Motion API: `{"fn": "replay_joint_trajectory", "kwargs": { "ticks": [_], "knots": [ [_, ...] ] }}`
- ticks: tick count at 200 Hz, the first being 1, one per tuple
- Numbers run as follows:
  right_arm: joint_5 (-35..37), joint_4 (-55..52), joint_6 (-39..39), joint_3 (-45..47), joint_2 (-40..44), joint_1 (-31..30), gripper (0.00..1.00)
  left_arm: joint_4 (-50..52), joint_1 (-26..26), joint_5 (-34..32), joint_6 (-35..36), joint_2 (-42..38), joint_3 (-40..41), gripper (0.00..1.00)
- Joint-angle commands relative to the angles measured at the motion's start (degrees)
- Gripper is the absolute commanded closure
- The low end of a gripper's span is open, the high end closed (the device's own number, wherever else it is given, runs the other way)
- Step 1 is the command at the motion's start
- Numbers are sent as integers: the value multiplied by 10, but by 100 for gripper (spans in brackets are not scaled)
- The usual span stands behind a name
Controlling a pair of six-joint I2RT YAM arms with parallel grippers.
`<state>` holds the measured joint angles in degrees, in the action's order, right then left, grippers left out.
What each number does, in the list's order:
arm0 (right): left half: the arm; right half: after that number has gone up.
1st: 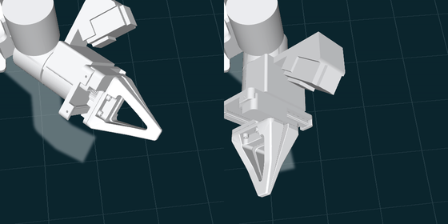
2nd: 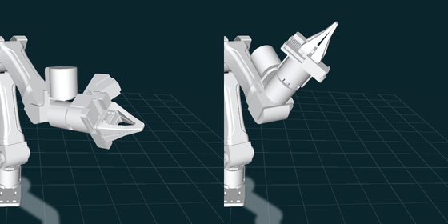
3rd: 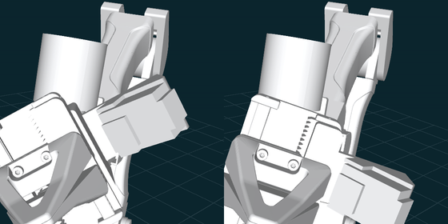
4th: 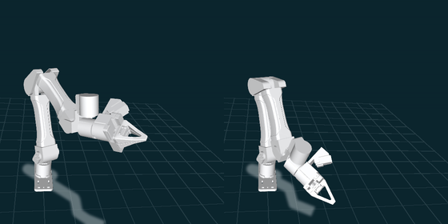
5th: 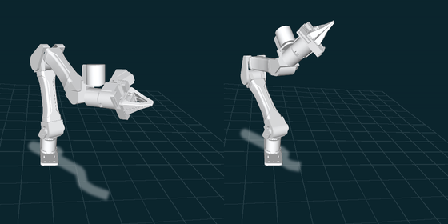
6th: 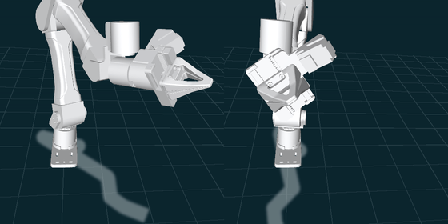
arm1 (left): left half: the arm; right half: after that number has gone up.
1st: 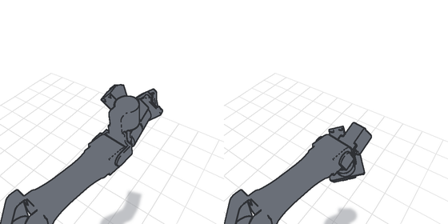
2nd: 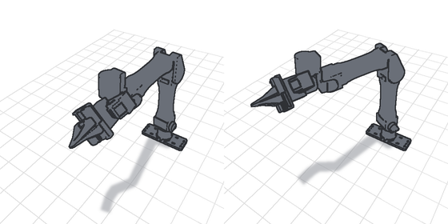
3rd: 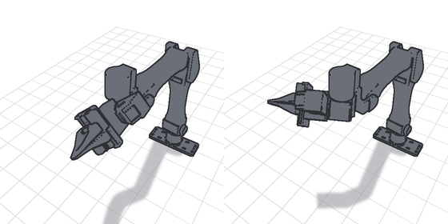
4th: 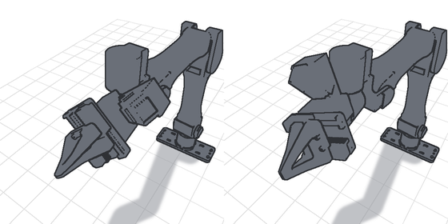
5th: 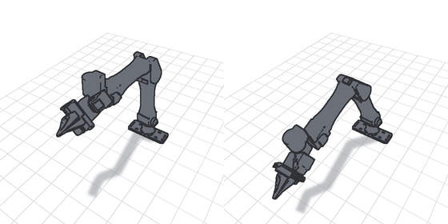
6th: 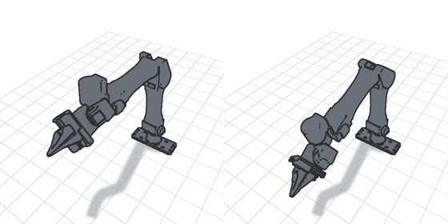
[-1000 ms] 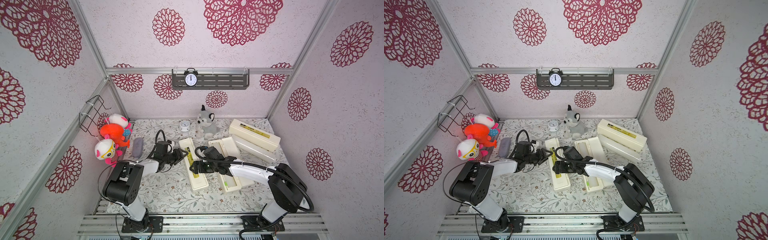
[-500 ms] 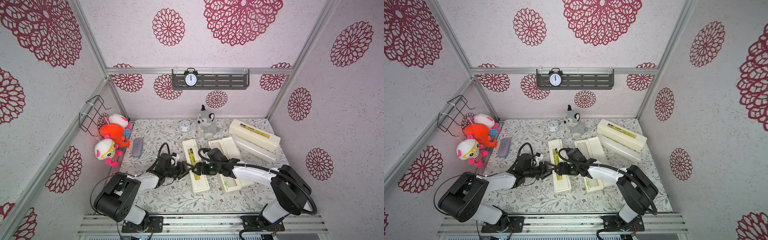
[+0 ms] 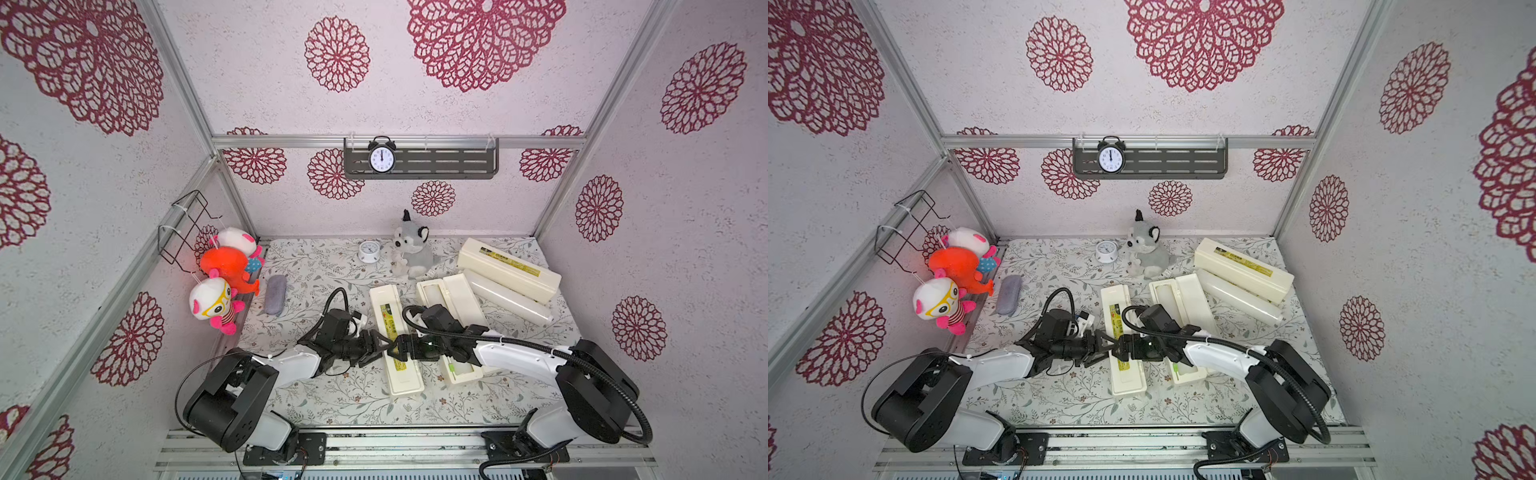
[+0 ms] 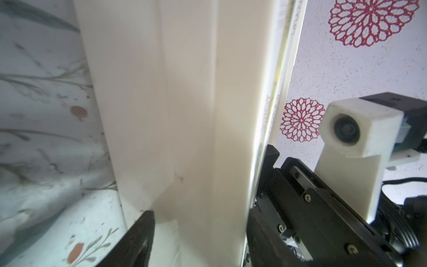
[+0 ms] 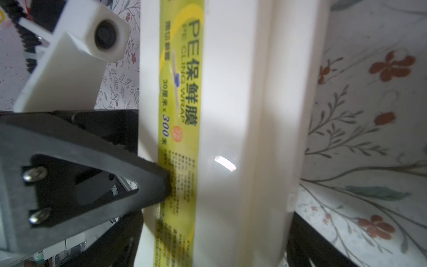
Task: Put plastic wrap rolls into dispensers
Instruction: Close the lid on the plastic wrap cutting box.
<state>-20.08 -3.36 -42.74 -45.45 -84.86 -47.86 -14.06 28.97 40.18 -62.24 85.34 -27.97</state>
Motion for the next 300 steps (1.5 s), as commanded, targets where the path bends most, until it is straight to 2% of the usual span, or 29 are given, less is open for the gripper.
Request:
{"fn": "replay_joint_trajectory", "kwargs": {
  "ticks": [1,46,101,151,169,180,193,235,272,300],
  "knots": [
    [9,3,-14,14,35,-4,6,136,24,9,27,48,37,36],
    [15,-18,-21,45,91,3,5,158,-3,10,50,42,31,35],
    [29,-59,-18,60,93,-3,8,182,-8,9,65,38,9,35],
    [6,2,-35,71,43,-23,16,215,-32,-4,85,34,-27,35],
    [5,38,-48,61,14,-21,21,217,-48,-8,94,40,-34,35],
    [1,59,-58,53,-3,-21,28,219,-61,-3,104,46,-37,36],
    [-7,79,-63,46,-19,-21,30,224,-77,9,112,46,-42,36],
    [2,79,-69,54,-9,-21,26,286,-77,79,127,-42,-26,30],
    [-1,88,-72,52,-22,-22,26,349,-68,99,68,-166,-2,26],
    [-7,107,-73,51,-32,-21,26,297,-58,99,13,-195,42,24]
  ]
}}
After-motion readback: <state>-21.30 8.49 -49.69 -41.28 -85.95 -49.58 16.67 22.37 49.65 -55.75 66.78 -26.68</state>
